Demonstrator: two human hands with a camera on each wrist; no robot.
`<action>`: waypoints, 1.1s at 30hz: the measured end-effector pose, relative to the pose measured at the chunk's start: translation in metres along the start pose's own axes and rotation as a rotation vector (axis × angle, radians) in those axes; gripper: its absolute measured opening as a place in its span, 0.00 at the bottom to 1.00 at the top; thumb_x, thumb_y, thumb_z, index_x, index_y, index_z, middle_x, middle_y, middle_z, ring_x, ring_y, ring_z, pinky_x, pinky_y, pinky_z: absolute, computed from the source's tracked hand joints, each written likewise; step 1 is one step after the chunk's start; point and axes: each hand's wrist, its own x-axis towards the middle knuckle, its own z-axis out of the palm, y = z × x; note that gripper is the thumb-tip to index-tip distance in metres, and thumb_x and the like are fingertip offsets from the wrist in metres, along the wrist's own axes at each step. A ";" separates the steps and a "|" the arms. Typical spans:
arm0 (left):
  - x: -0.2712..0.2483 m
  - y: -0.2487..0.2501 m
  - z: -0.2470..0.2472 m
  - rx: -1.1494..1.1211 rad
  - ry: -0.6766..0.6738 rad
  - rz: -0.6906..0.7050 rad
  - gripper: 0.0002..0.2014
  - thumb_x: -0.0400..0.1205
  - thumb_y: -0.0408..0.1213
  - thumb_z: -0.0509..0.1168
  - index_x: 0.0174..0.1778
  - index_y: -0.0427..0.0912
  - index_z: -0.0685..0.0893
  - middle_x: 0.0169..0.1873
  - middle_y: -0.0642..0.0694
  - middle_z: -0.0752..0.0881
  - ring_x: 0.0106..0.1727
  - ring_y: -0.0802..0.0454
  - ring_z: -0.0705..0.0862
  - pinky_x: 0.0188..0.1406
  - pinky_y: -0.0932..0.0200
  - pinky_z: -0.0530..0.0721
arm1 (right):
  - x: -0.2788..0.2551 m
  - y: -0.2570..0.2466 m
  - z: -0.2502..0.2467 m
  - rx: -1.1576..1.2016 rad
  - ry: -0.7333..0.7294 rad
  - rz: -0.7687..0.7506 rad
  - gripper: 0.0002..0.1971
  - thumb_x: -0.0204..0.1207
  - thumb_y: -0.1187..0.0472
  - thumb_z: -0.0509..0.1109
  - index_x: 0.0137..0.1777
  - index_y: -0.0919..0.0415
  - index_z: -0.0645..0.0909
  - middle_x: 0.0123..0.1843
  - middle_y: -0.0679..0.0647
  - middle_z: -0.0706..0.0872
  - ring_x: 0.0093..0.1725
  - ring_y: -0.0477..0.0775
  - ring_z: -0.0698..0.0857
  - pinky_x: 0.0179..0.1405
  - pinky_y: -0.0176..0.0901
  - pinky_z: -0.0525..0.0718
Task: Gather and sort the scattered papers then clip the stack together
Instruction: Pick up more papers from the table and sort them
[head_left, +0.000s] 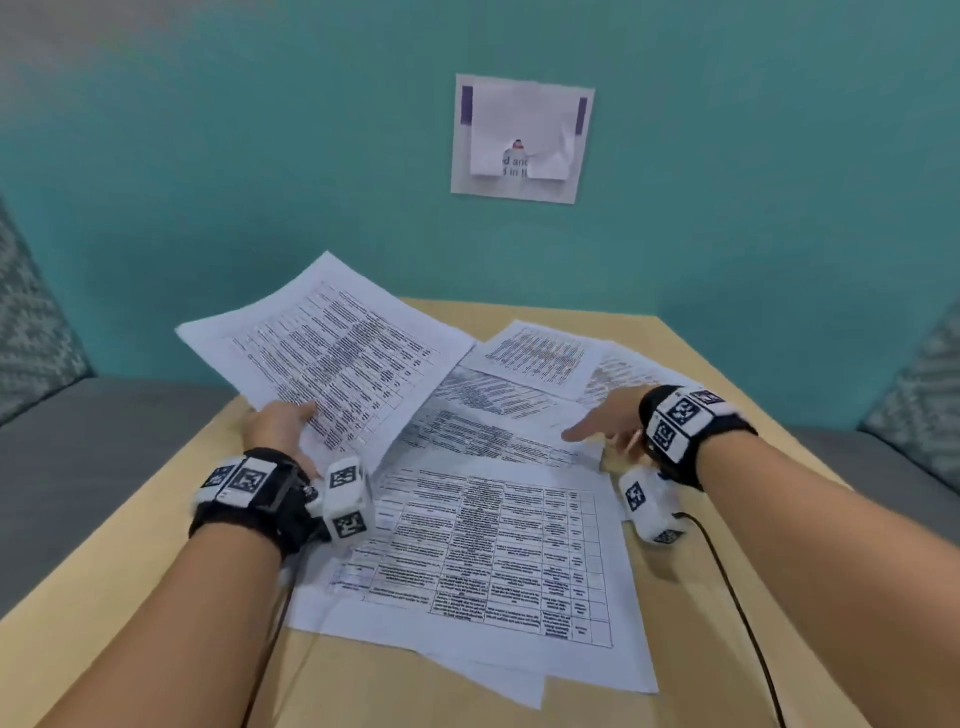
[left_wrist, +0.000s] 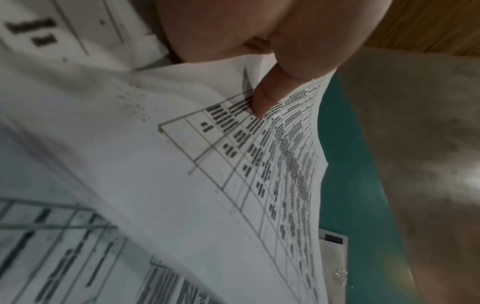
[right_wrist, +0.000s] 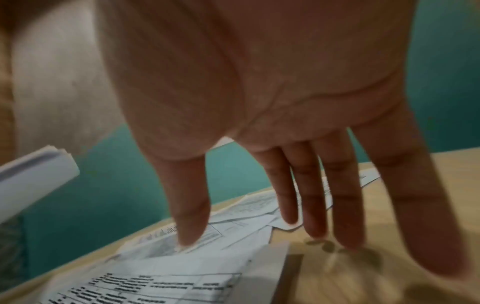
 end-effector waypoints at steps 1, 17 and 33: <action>0.001 -0.001 0.000 -0.006 0.030 0.003 0.31 0.85 0.29 0.70 0.85 0.33 0.71 0.81 0.33 0.77 0.80 0.33 0.78 0.75 0.38 0.77 | -0.007 -0.005 0.002 -0.034 -0.075 0.039 0.25 0.84 0.46 0.68 0.70 0.66 0.74 0.40 0.55 0.77 0.33 0.50 0.75 0.30 0.38 0.74; -0.003 -0.013 0.004 -0.132 0.036 0.091 0.32 0.84 0.20 0.66 0.85 0.39 0.70 0.77 0.40 0.80 0.78 0.36 0.78 0.70 0.45 0.78 | 0.023 -0.041 0.046 -0.145 0.003 0.025 0.33 0.73 0.54 0.81 0.74 0.71 0.79 0.79 0.60 0.77 0.76 0.65 0.78 0.53 0.47 0.81; 0.001 0.001 -0.003 -0.111 0.015 -0.049 0.27 0.86 0.26 0.70 0.83 0.36 0.75 0.81 0.43 0.77 0.77 0.41 0.78 0.64 0.52 0.76 | -0.006 -0.026 0.031 -0.054 0.236 -0.057 0.28 0.89 0.46 0.58 0.76 0.70 0.75 0.76 0.64 0.78 0.75 0.64 0.78 0.67 0.45 0.78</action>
